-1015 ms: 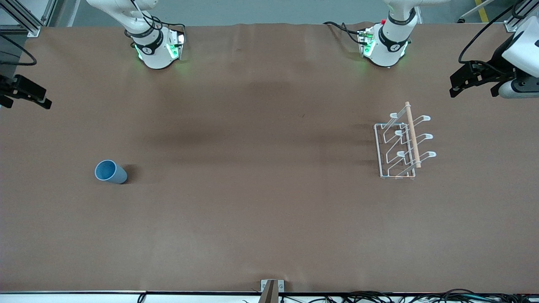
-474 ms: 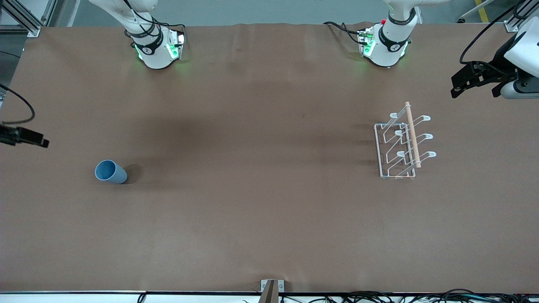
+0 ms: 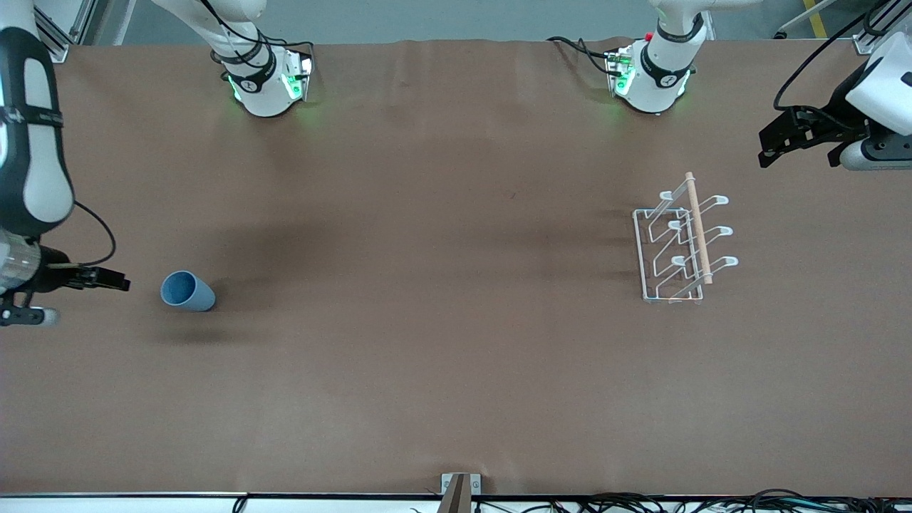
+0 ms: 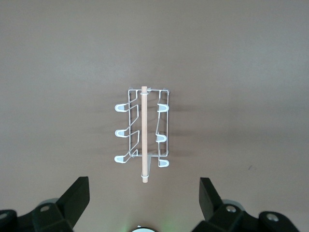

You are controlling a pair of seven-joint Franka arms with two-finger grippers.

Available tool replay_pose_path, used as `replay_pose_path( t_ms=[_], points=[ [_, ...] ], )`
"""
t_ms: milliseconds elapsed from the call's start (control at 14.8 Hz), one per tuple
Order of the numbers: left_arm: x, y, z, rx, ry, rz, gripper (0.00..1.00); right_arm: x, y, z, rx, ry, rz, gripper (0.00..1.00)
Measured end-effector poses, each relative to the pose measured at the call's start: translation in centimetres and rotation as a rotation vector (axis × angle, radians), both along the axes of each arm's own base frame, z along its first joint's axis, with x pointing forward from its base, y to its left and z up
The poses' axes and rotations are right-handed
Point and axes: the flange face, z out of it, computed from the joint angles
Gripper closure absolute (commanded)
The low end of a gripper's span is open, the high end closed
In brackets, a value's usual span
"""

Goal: Hang cup on cup holder
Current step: 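Close the right gripper on the rim of the blue cup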

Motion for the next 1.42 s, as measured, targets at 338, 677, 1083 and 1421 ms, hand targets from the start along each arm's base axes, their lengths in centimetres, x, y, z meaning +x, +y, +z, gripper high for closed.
replay_pose_path(
  t_ms=[338,677,1083,1421],
  points=[
    [0.0,0.1,0.0,0.000,-0.001,0.002,0.00,-0.9,1.0,-6.8,0.004,0.005,0.014,0.07],
    [0.1,0.0,-0.1,0.000,0.002,0.000,0.00,-1.5,1.3,-10.3,0.018,0.060,0.017,0.67],
    [0.3,-0.1,0.0,-0.002,-0.001,-0.001,0.00,-1.4,2.0,-10.9,0.024,0.068,0.035,1.00],
    [0.4,0.0,-0.1,-0.002,0.001,-0.001,0.00,-0.9,4.1,-9.8,0.038,0.065,0.073,1.00]
  ],
)
